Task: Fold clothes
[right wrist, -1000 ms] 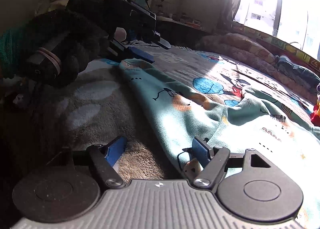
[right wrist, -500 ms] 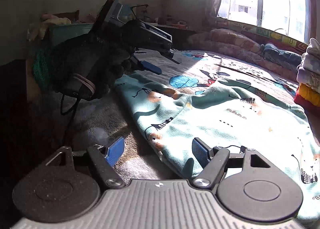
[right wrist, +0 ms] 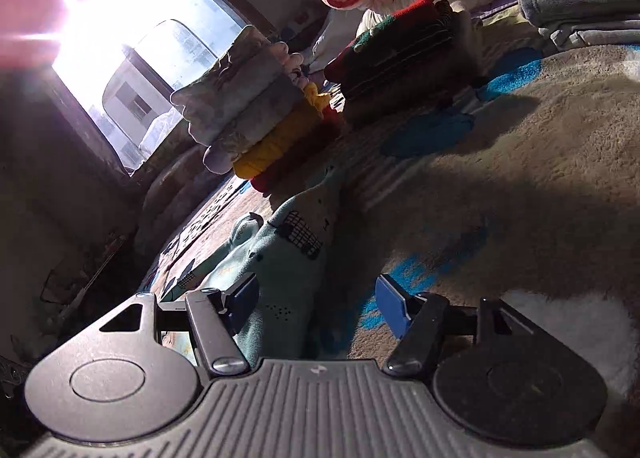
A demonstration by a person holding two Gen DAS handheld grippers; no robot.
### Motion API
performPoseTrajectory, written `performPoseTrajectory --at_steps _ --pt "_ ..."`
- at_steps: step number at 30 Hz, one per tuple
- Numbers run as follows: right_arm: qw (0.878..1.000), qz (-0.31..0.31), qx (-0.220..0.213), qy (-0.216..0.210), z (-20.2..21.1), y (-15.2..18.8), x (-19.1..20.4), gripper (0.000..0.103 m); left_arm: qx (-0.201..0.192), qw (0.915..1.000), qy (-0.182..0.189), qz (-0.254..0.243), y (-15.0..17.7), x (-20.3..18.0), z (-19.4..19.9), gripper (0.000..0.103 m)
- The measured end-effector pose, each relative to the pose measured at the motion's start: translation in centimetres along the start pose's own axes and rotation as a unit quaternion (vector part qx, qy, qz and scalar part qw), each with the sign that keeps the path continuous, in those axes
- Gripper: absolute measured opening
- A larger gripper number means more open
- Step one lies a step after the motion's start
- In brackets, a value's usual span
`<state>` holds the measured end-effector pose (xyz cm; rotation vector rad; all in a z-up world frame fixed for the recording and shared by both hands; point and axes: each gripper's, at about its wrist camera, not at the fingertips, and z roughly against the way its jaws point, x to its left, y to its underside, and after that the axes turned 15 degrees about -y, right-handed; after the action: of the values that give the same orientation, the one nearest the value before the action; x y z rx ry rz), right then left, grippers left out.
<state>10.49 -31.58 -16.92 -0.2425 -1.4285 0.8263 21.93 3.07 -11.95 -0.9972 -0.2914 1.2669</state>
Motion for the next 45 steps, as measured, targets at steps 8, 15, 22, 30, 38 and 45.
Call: performPoseTrajectory --at_steps 8,15,22,30,38,45 --pt "0.997 -0.078 0.003 -0.027 -6.5 -3.4 -4.0 0.065 0.036 0.9991 0.004 -0.021 1.1 -1.6 -2.0 0.055" --pt "0.998 -0.023 0.048 -0.032 -11.1 -4.2 -1.5 0.023 0.043 0.9991 -0.004 0.000 1.1 0.1 -1.6 0.057" --pt "0.979 0.190 0.074 -0.006 -12.6 -2.0 6.7 0.018 0.035 0.9992 -0.008 0.017 0.9 1.8 -0.3 0.058" --pt "0.831 0.495 0.252 0.009 -17.0 6.9 15.0 0.023 0.027 0.9975 -0.039 0.053 0.5 4.0 0.8 0.059" --pt "0.810 0.505 0.295 -0.049 -15.0 6.8 16.6 0.051 0.021 0.9961 -0.047 0.071 0.3 5.4 1.8 0.060" --pt "0.875 0.404 0.265 -0.041 -17.8 -0.5 14.3 0.050 0.026 0.9962 -0.047 0.069 0.4 5.6 1.8 0.060"
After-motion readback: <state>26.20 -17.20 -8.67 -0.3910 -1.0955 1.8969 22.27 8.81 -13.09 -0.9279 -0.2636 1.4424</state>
